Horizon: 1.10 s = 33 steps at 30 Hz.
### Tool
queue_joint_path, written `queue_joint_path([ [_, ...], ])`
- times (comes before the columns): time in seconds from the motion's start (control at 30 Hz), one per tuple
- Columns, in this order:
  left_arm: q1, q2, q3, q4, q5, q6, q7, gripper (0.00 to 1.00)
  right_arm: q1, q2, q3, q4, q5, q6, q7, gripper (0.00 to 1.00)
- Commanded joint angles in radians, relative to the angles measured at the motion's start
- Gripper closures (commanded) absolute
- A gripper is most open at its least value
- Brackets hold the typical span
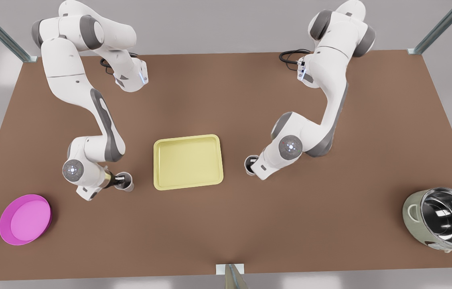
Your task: Use both arms to respectively pick up the white IKEA cups from the middle-left and middle-right positions, then place the white IKEA cups onto the middle-middle tray, ensuring that the cups remain upright and do not tip over
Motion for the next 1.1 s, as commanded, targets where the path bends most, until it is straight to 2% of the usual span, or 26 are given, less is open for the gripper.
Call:
queue_joint_path([
  [0.0,-0.018,0.027,-0.053,0.002,-0.002,0.164,-0.888,0.79,-0.002,-0.003,0.024,0.015,0.01,-0.001,-0.013,0.79],
  [0.03,-0.049,0.046,-0.057,0.003,0.0,0.251,-0.912,0.79,-0.002,-0.005,0.041,0.024,0.03,-0.001,-0.015,0.79],
  [0.23,-0.158,0.122,-0.057,0.006,0.022,0.459,-0.922,0.79,0.001,-0.003,0.105,0.024,0.116,-0.001,-0.022,0.79],
  [0.5,-0.219,0.207,-0.055,0.009,0.072,0.494,-0.922,0.79,-0.002,-0.017,0.17,-0.062,0.137,-0.01,-0.029,0.79],
  [0.7,-0.232,0.233,-0.05,0.009,0.099,0.506,-0.922,0.75,-0.002,-0.057,0.251,-0.1,0.14,-0.011,-0.032,0.79],
  [0.73,-0.232,0.233,-0.05,0.008,0.101,0.506,-0.924,0.69,0.003,-0.052,0.254,-0.103,0.14,-0.007,-0.035,0.79],
  [0.77,-0.232,0.233,-0.05,0.009,0.101,0.506,-0.924,0.6,0.003,-0.046,0.257,-0.105,0.14,-0.002,-0.035,0.79],
  [0.8,-0.232,0.234,-0.05,0.008,0.101,0.508,-0.922,0.57,0.004,-0.037,0.259,-0.105,0.14,-0.002,-0.035,0.79],
  [0.93,-0.229,0.227,-0.05,0.009,0.102,0.508,-0.947,0.31,0.007,-0.005,0.259,-0.103,0.14,0.003,-0.035,0.79],
  [1.0,-0.224,0.224,-0.05,0.009,0.102,0.506,-0.948,0.07,0.01,-0.003,0.259,-0.103,0.14,0.003,-0.035,0.79],
  [1.03,-0.221,0.224,-0.05,0.009,0.101,0.506,-0.948,0.0,0.01,0.009,0.259,-0.095,0.14,0.001,-0.035,0.67],
  [1.07,-0.219,0.214,-0.05,0.009,0.098,0.503,-0.965,0.0,0.01,0.011,0.257,-0.092,0.139,0.001,-0.032,0.0],
])
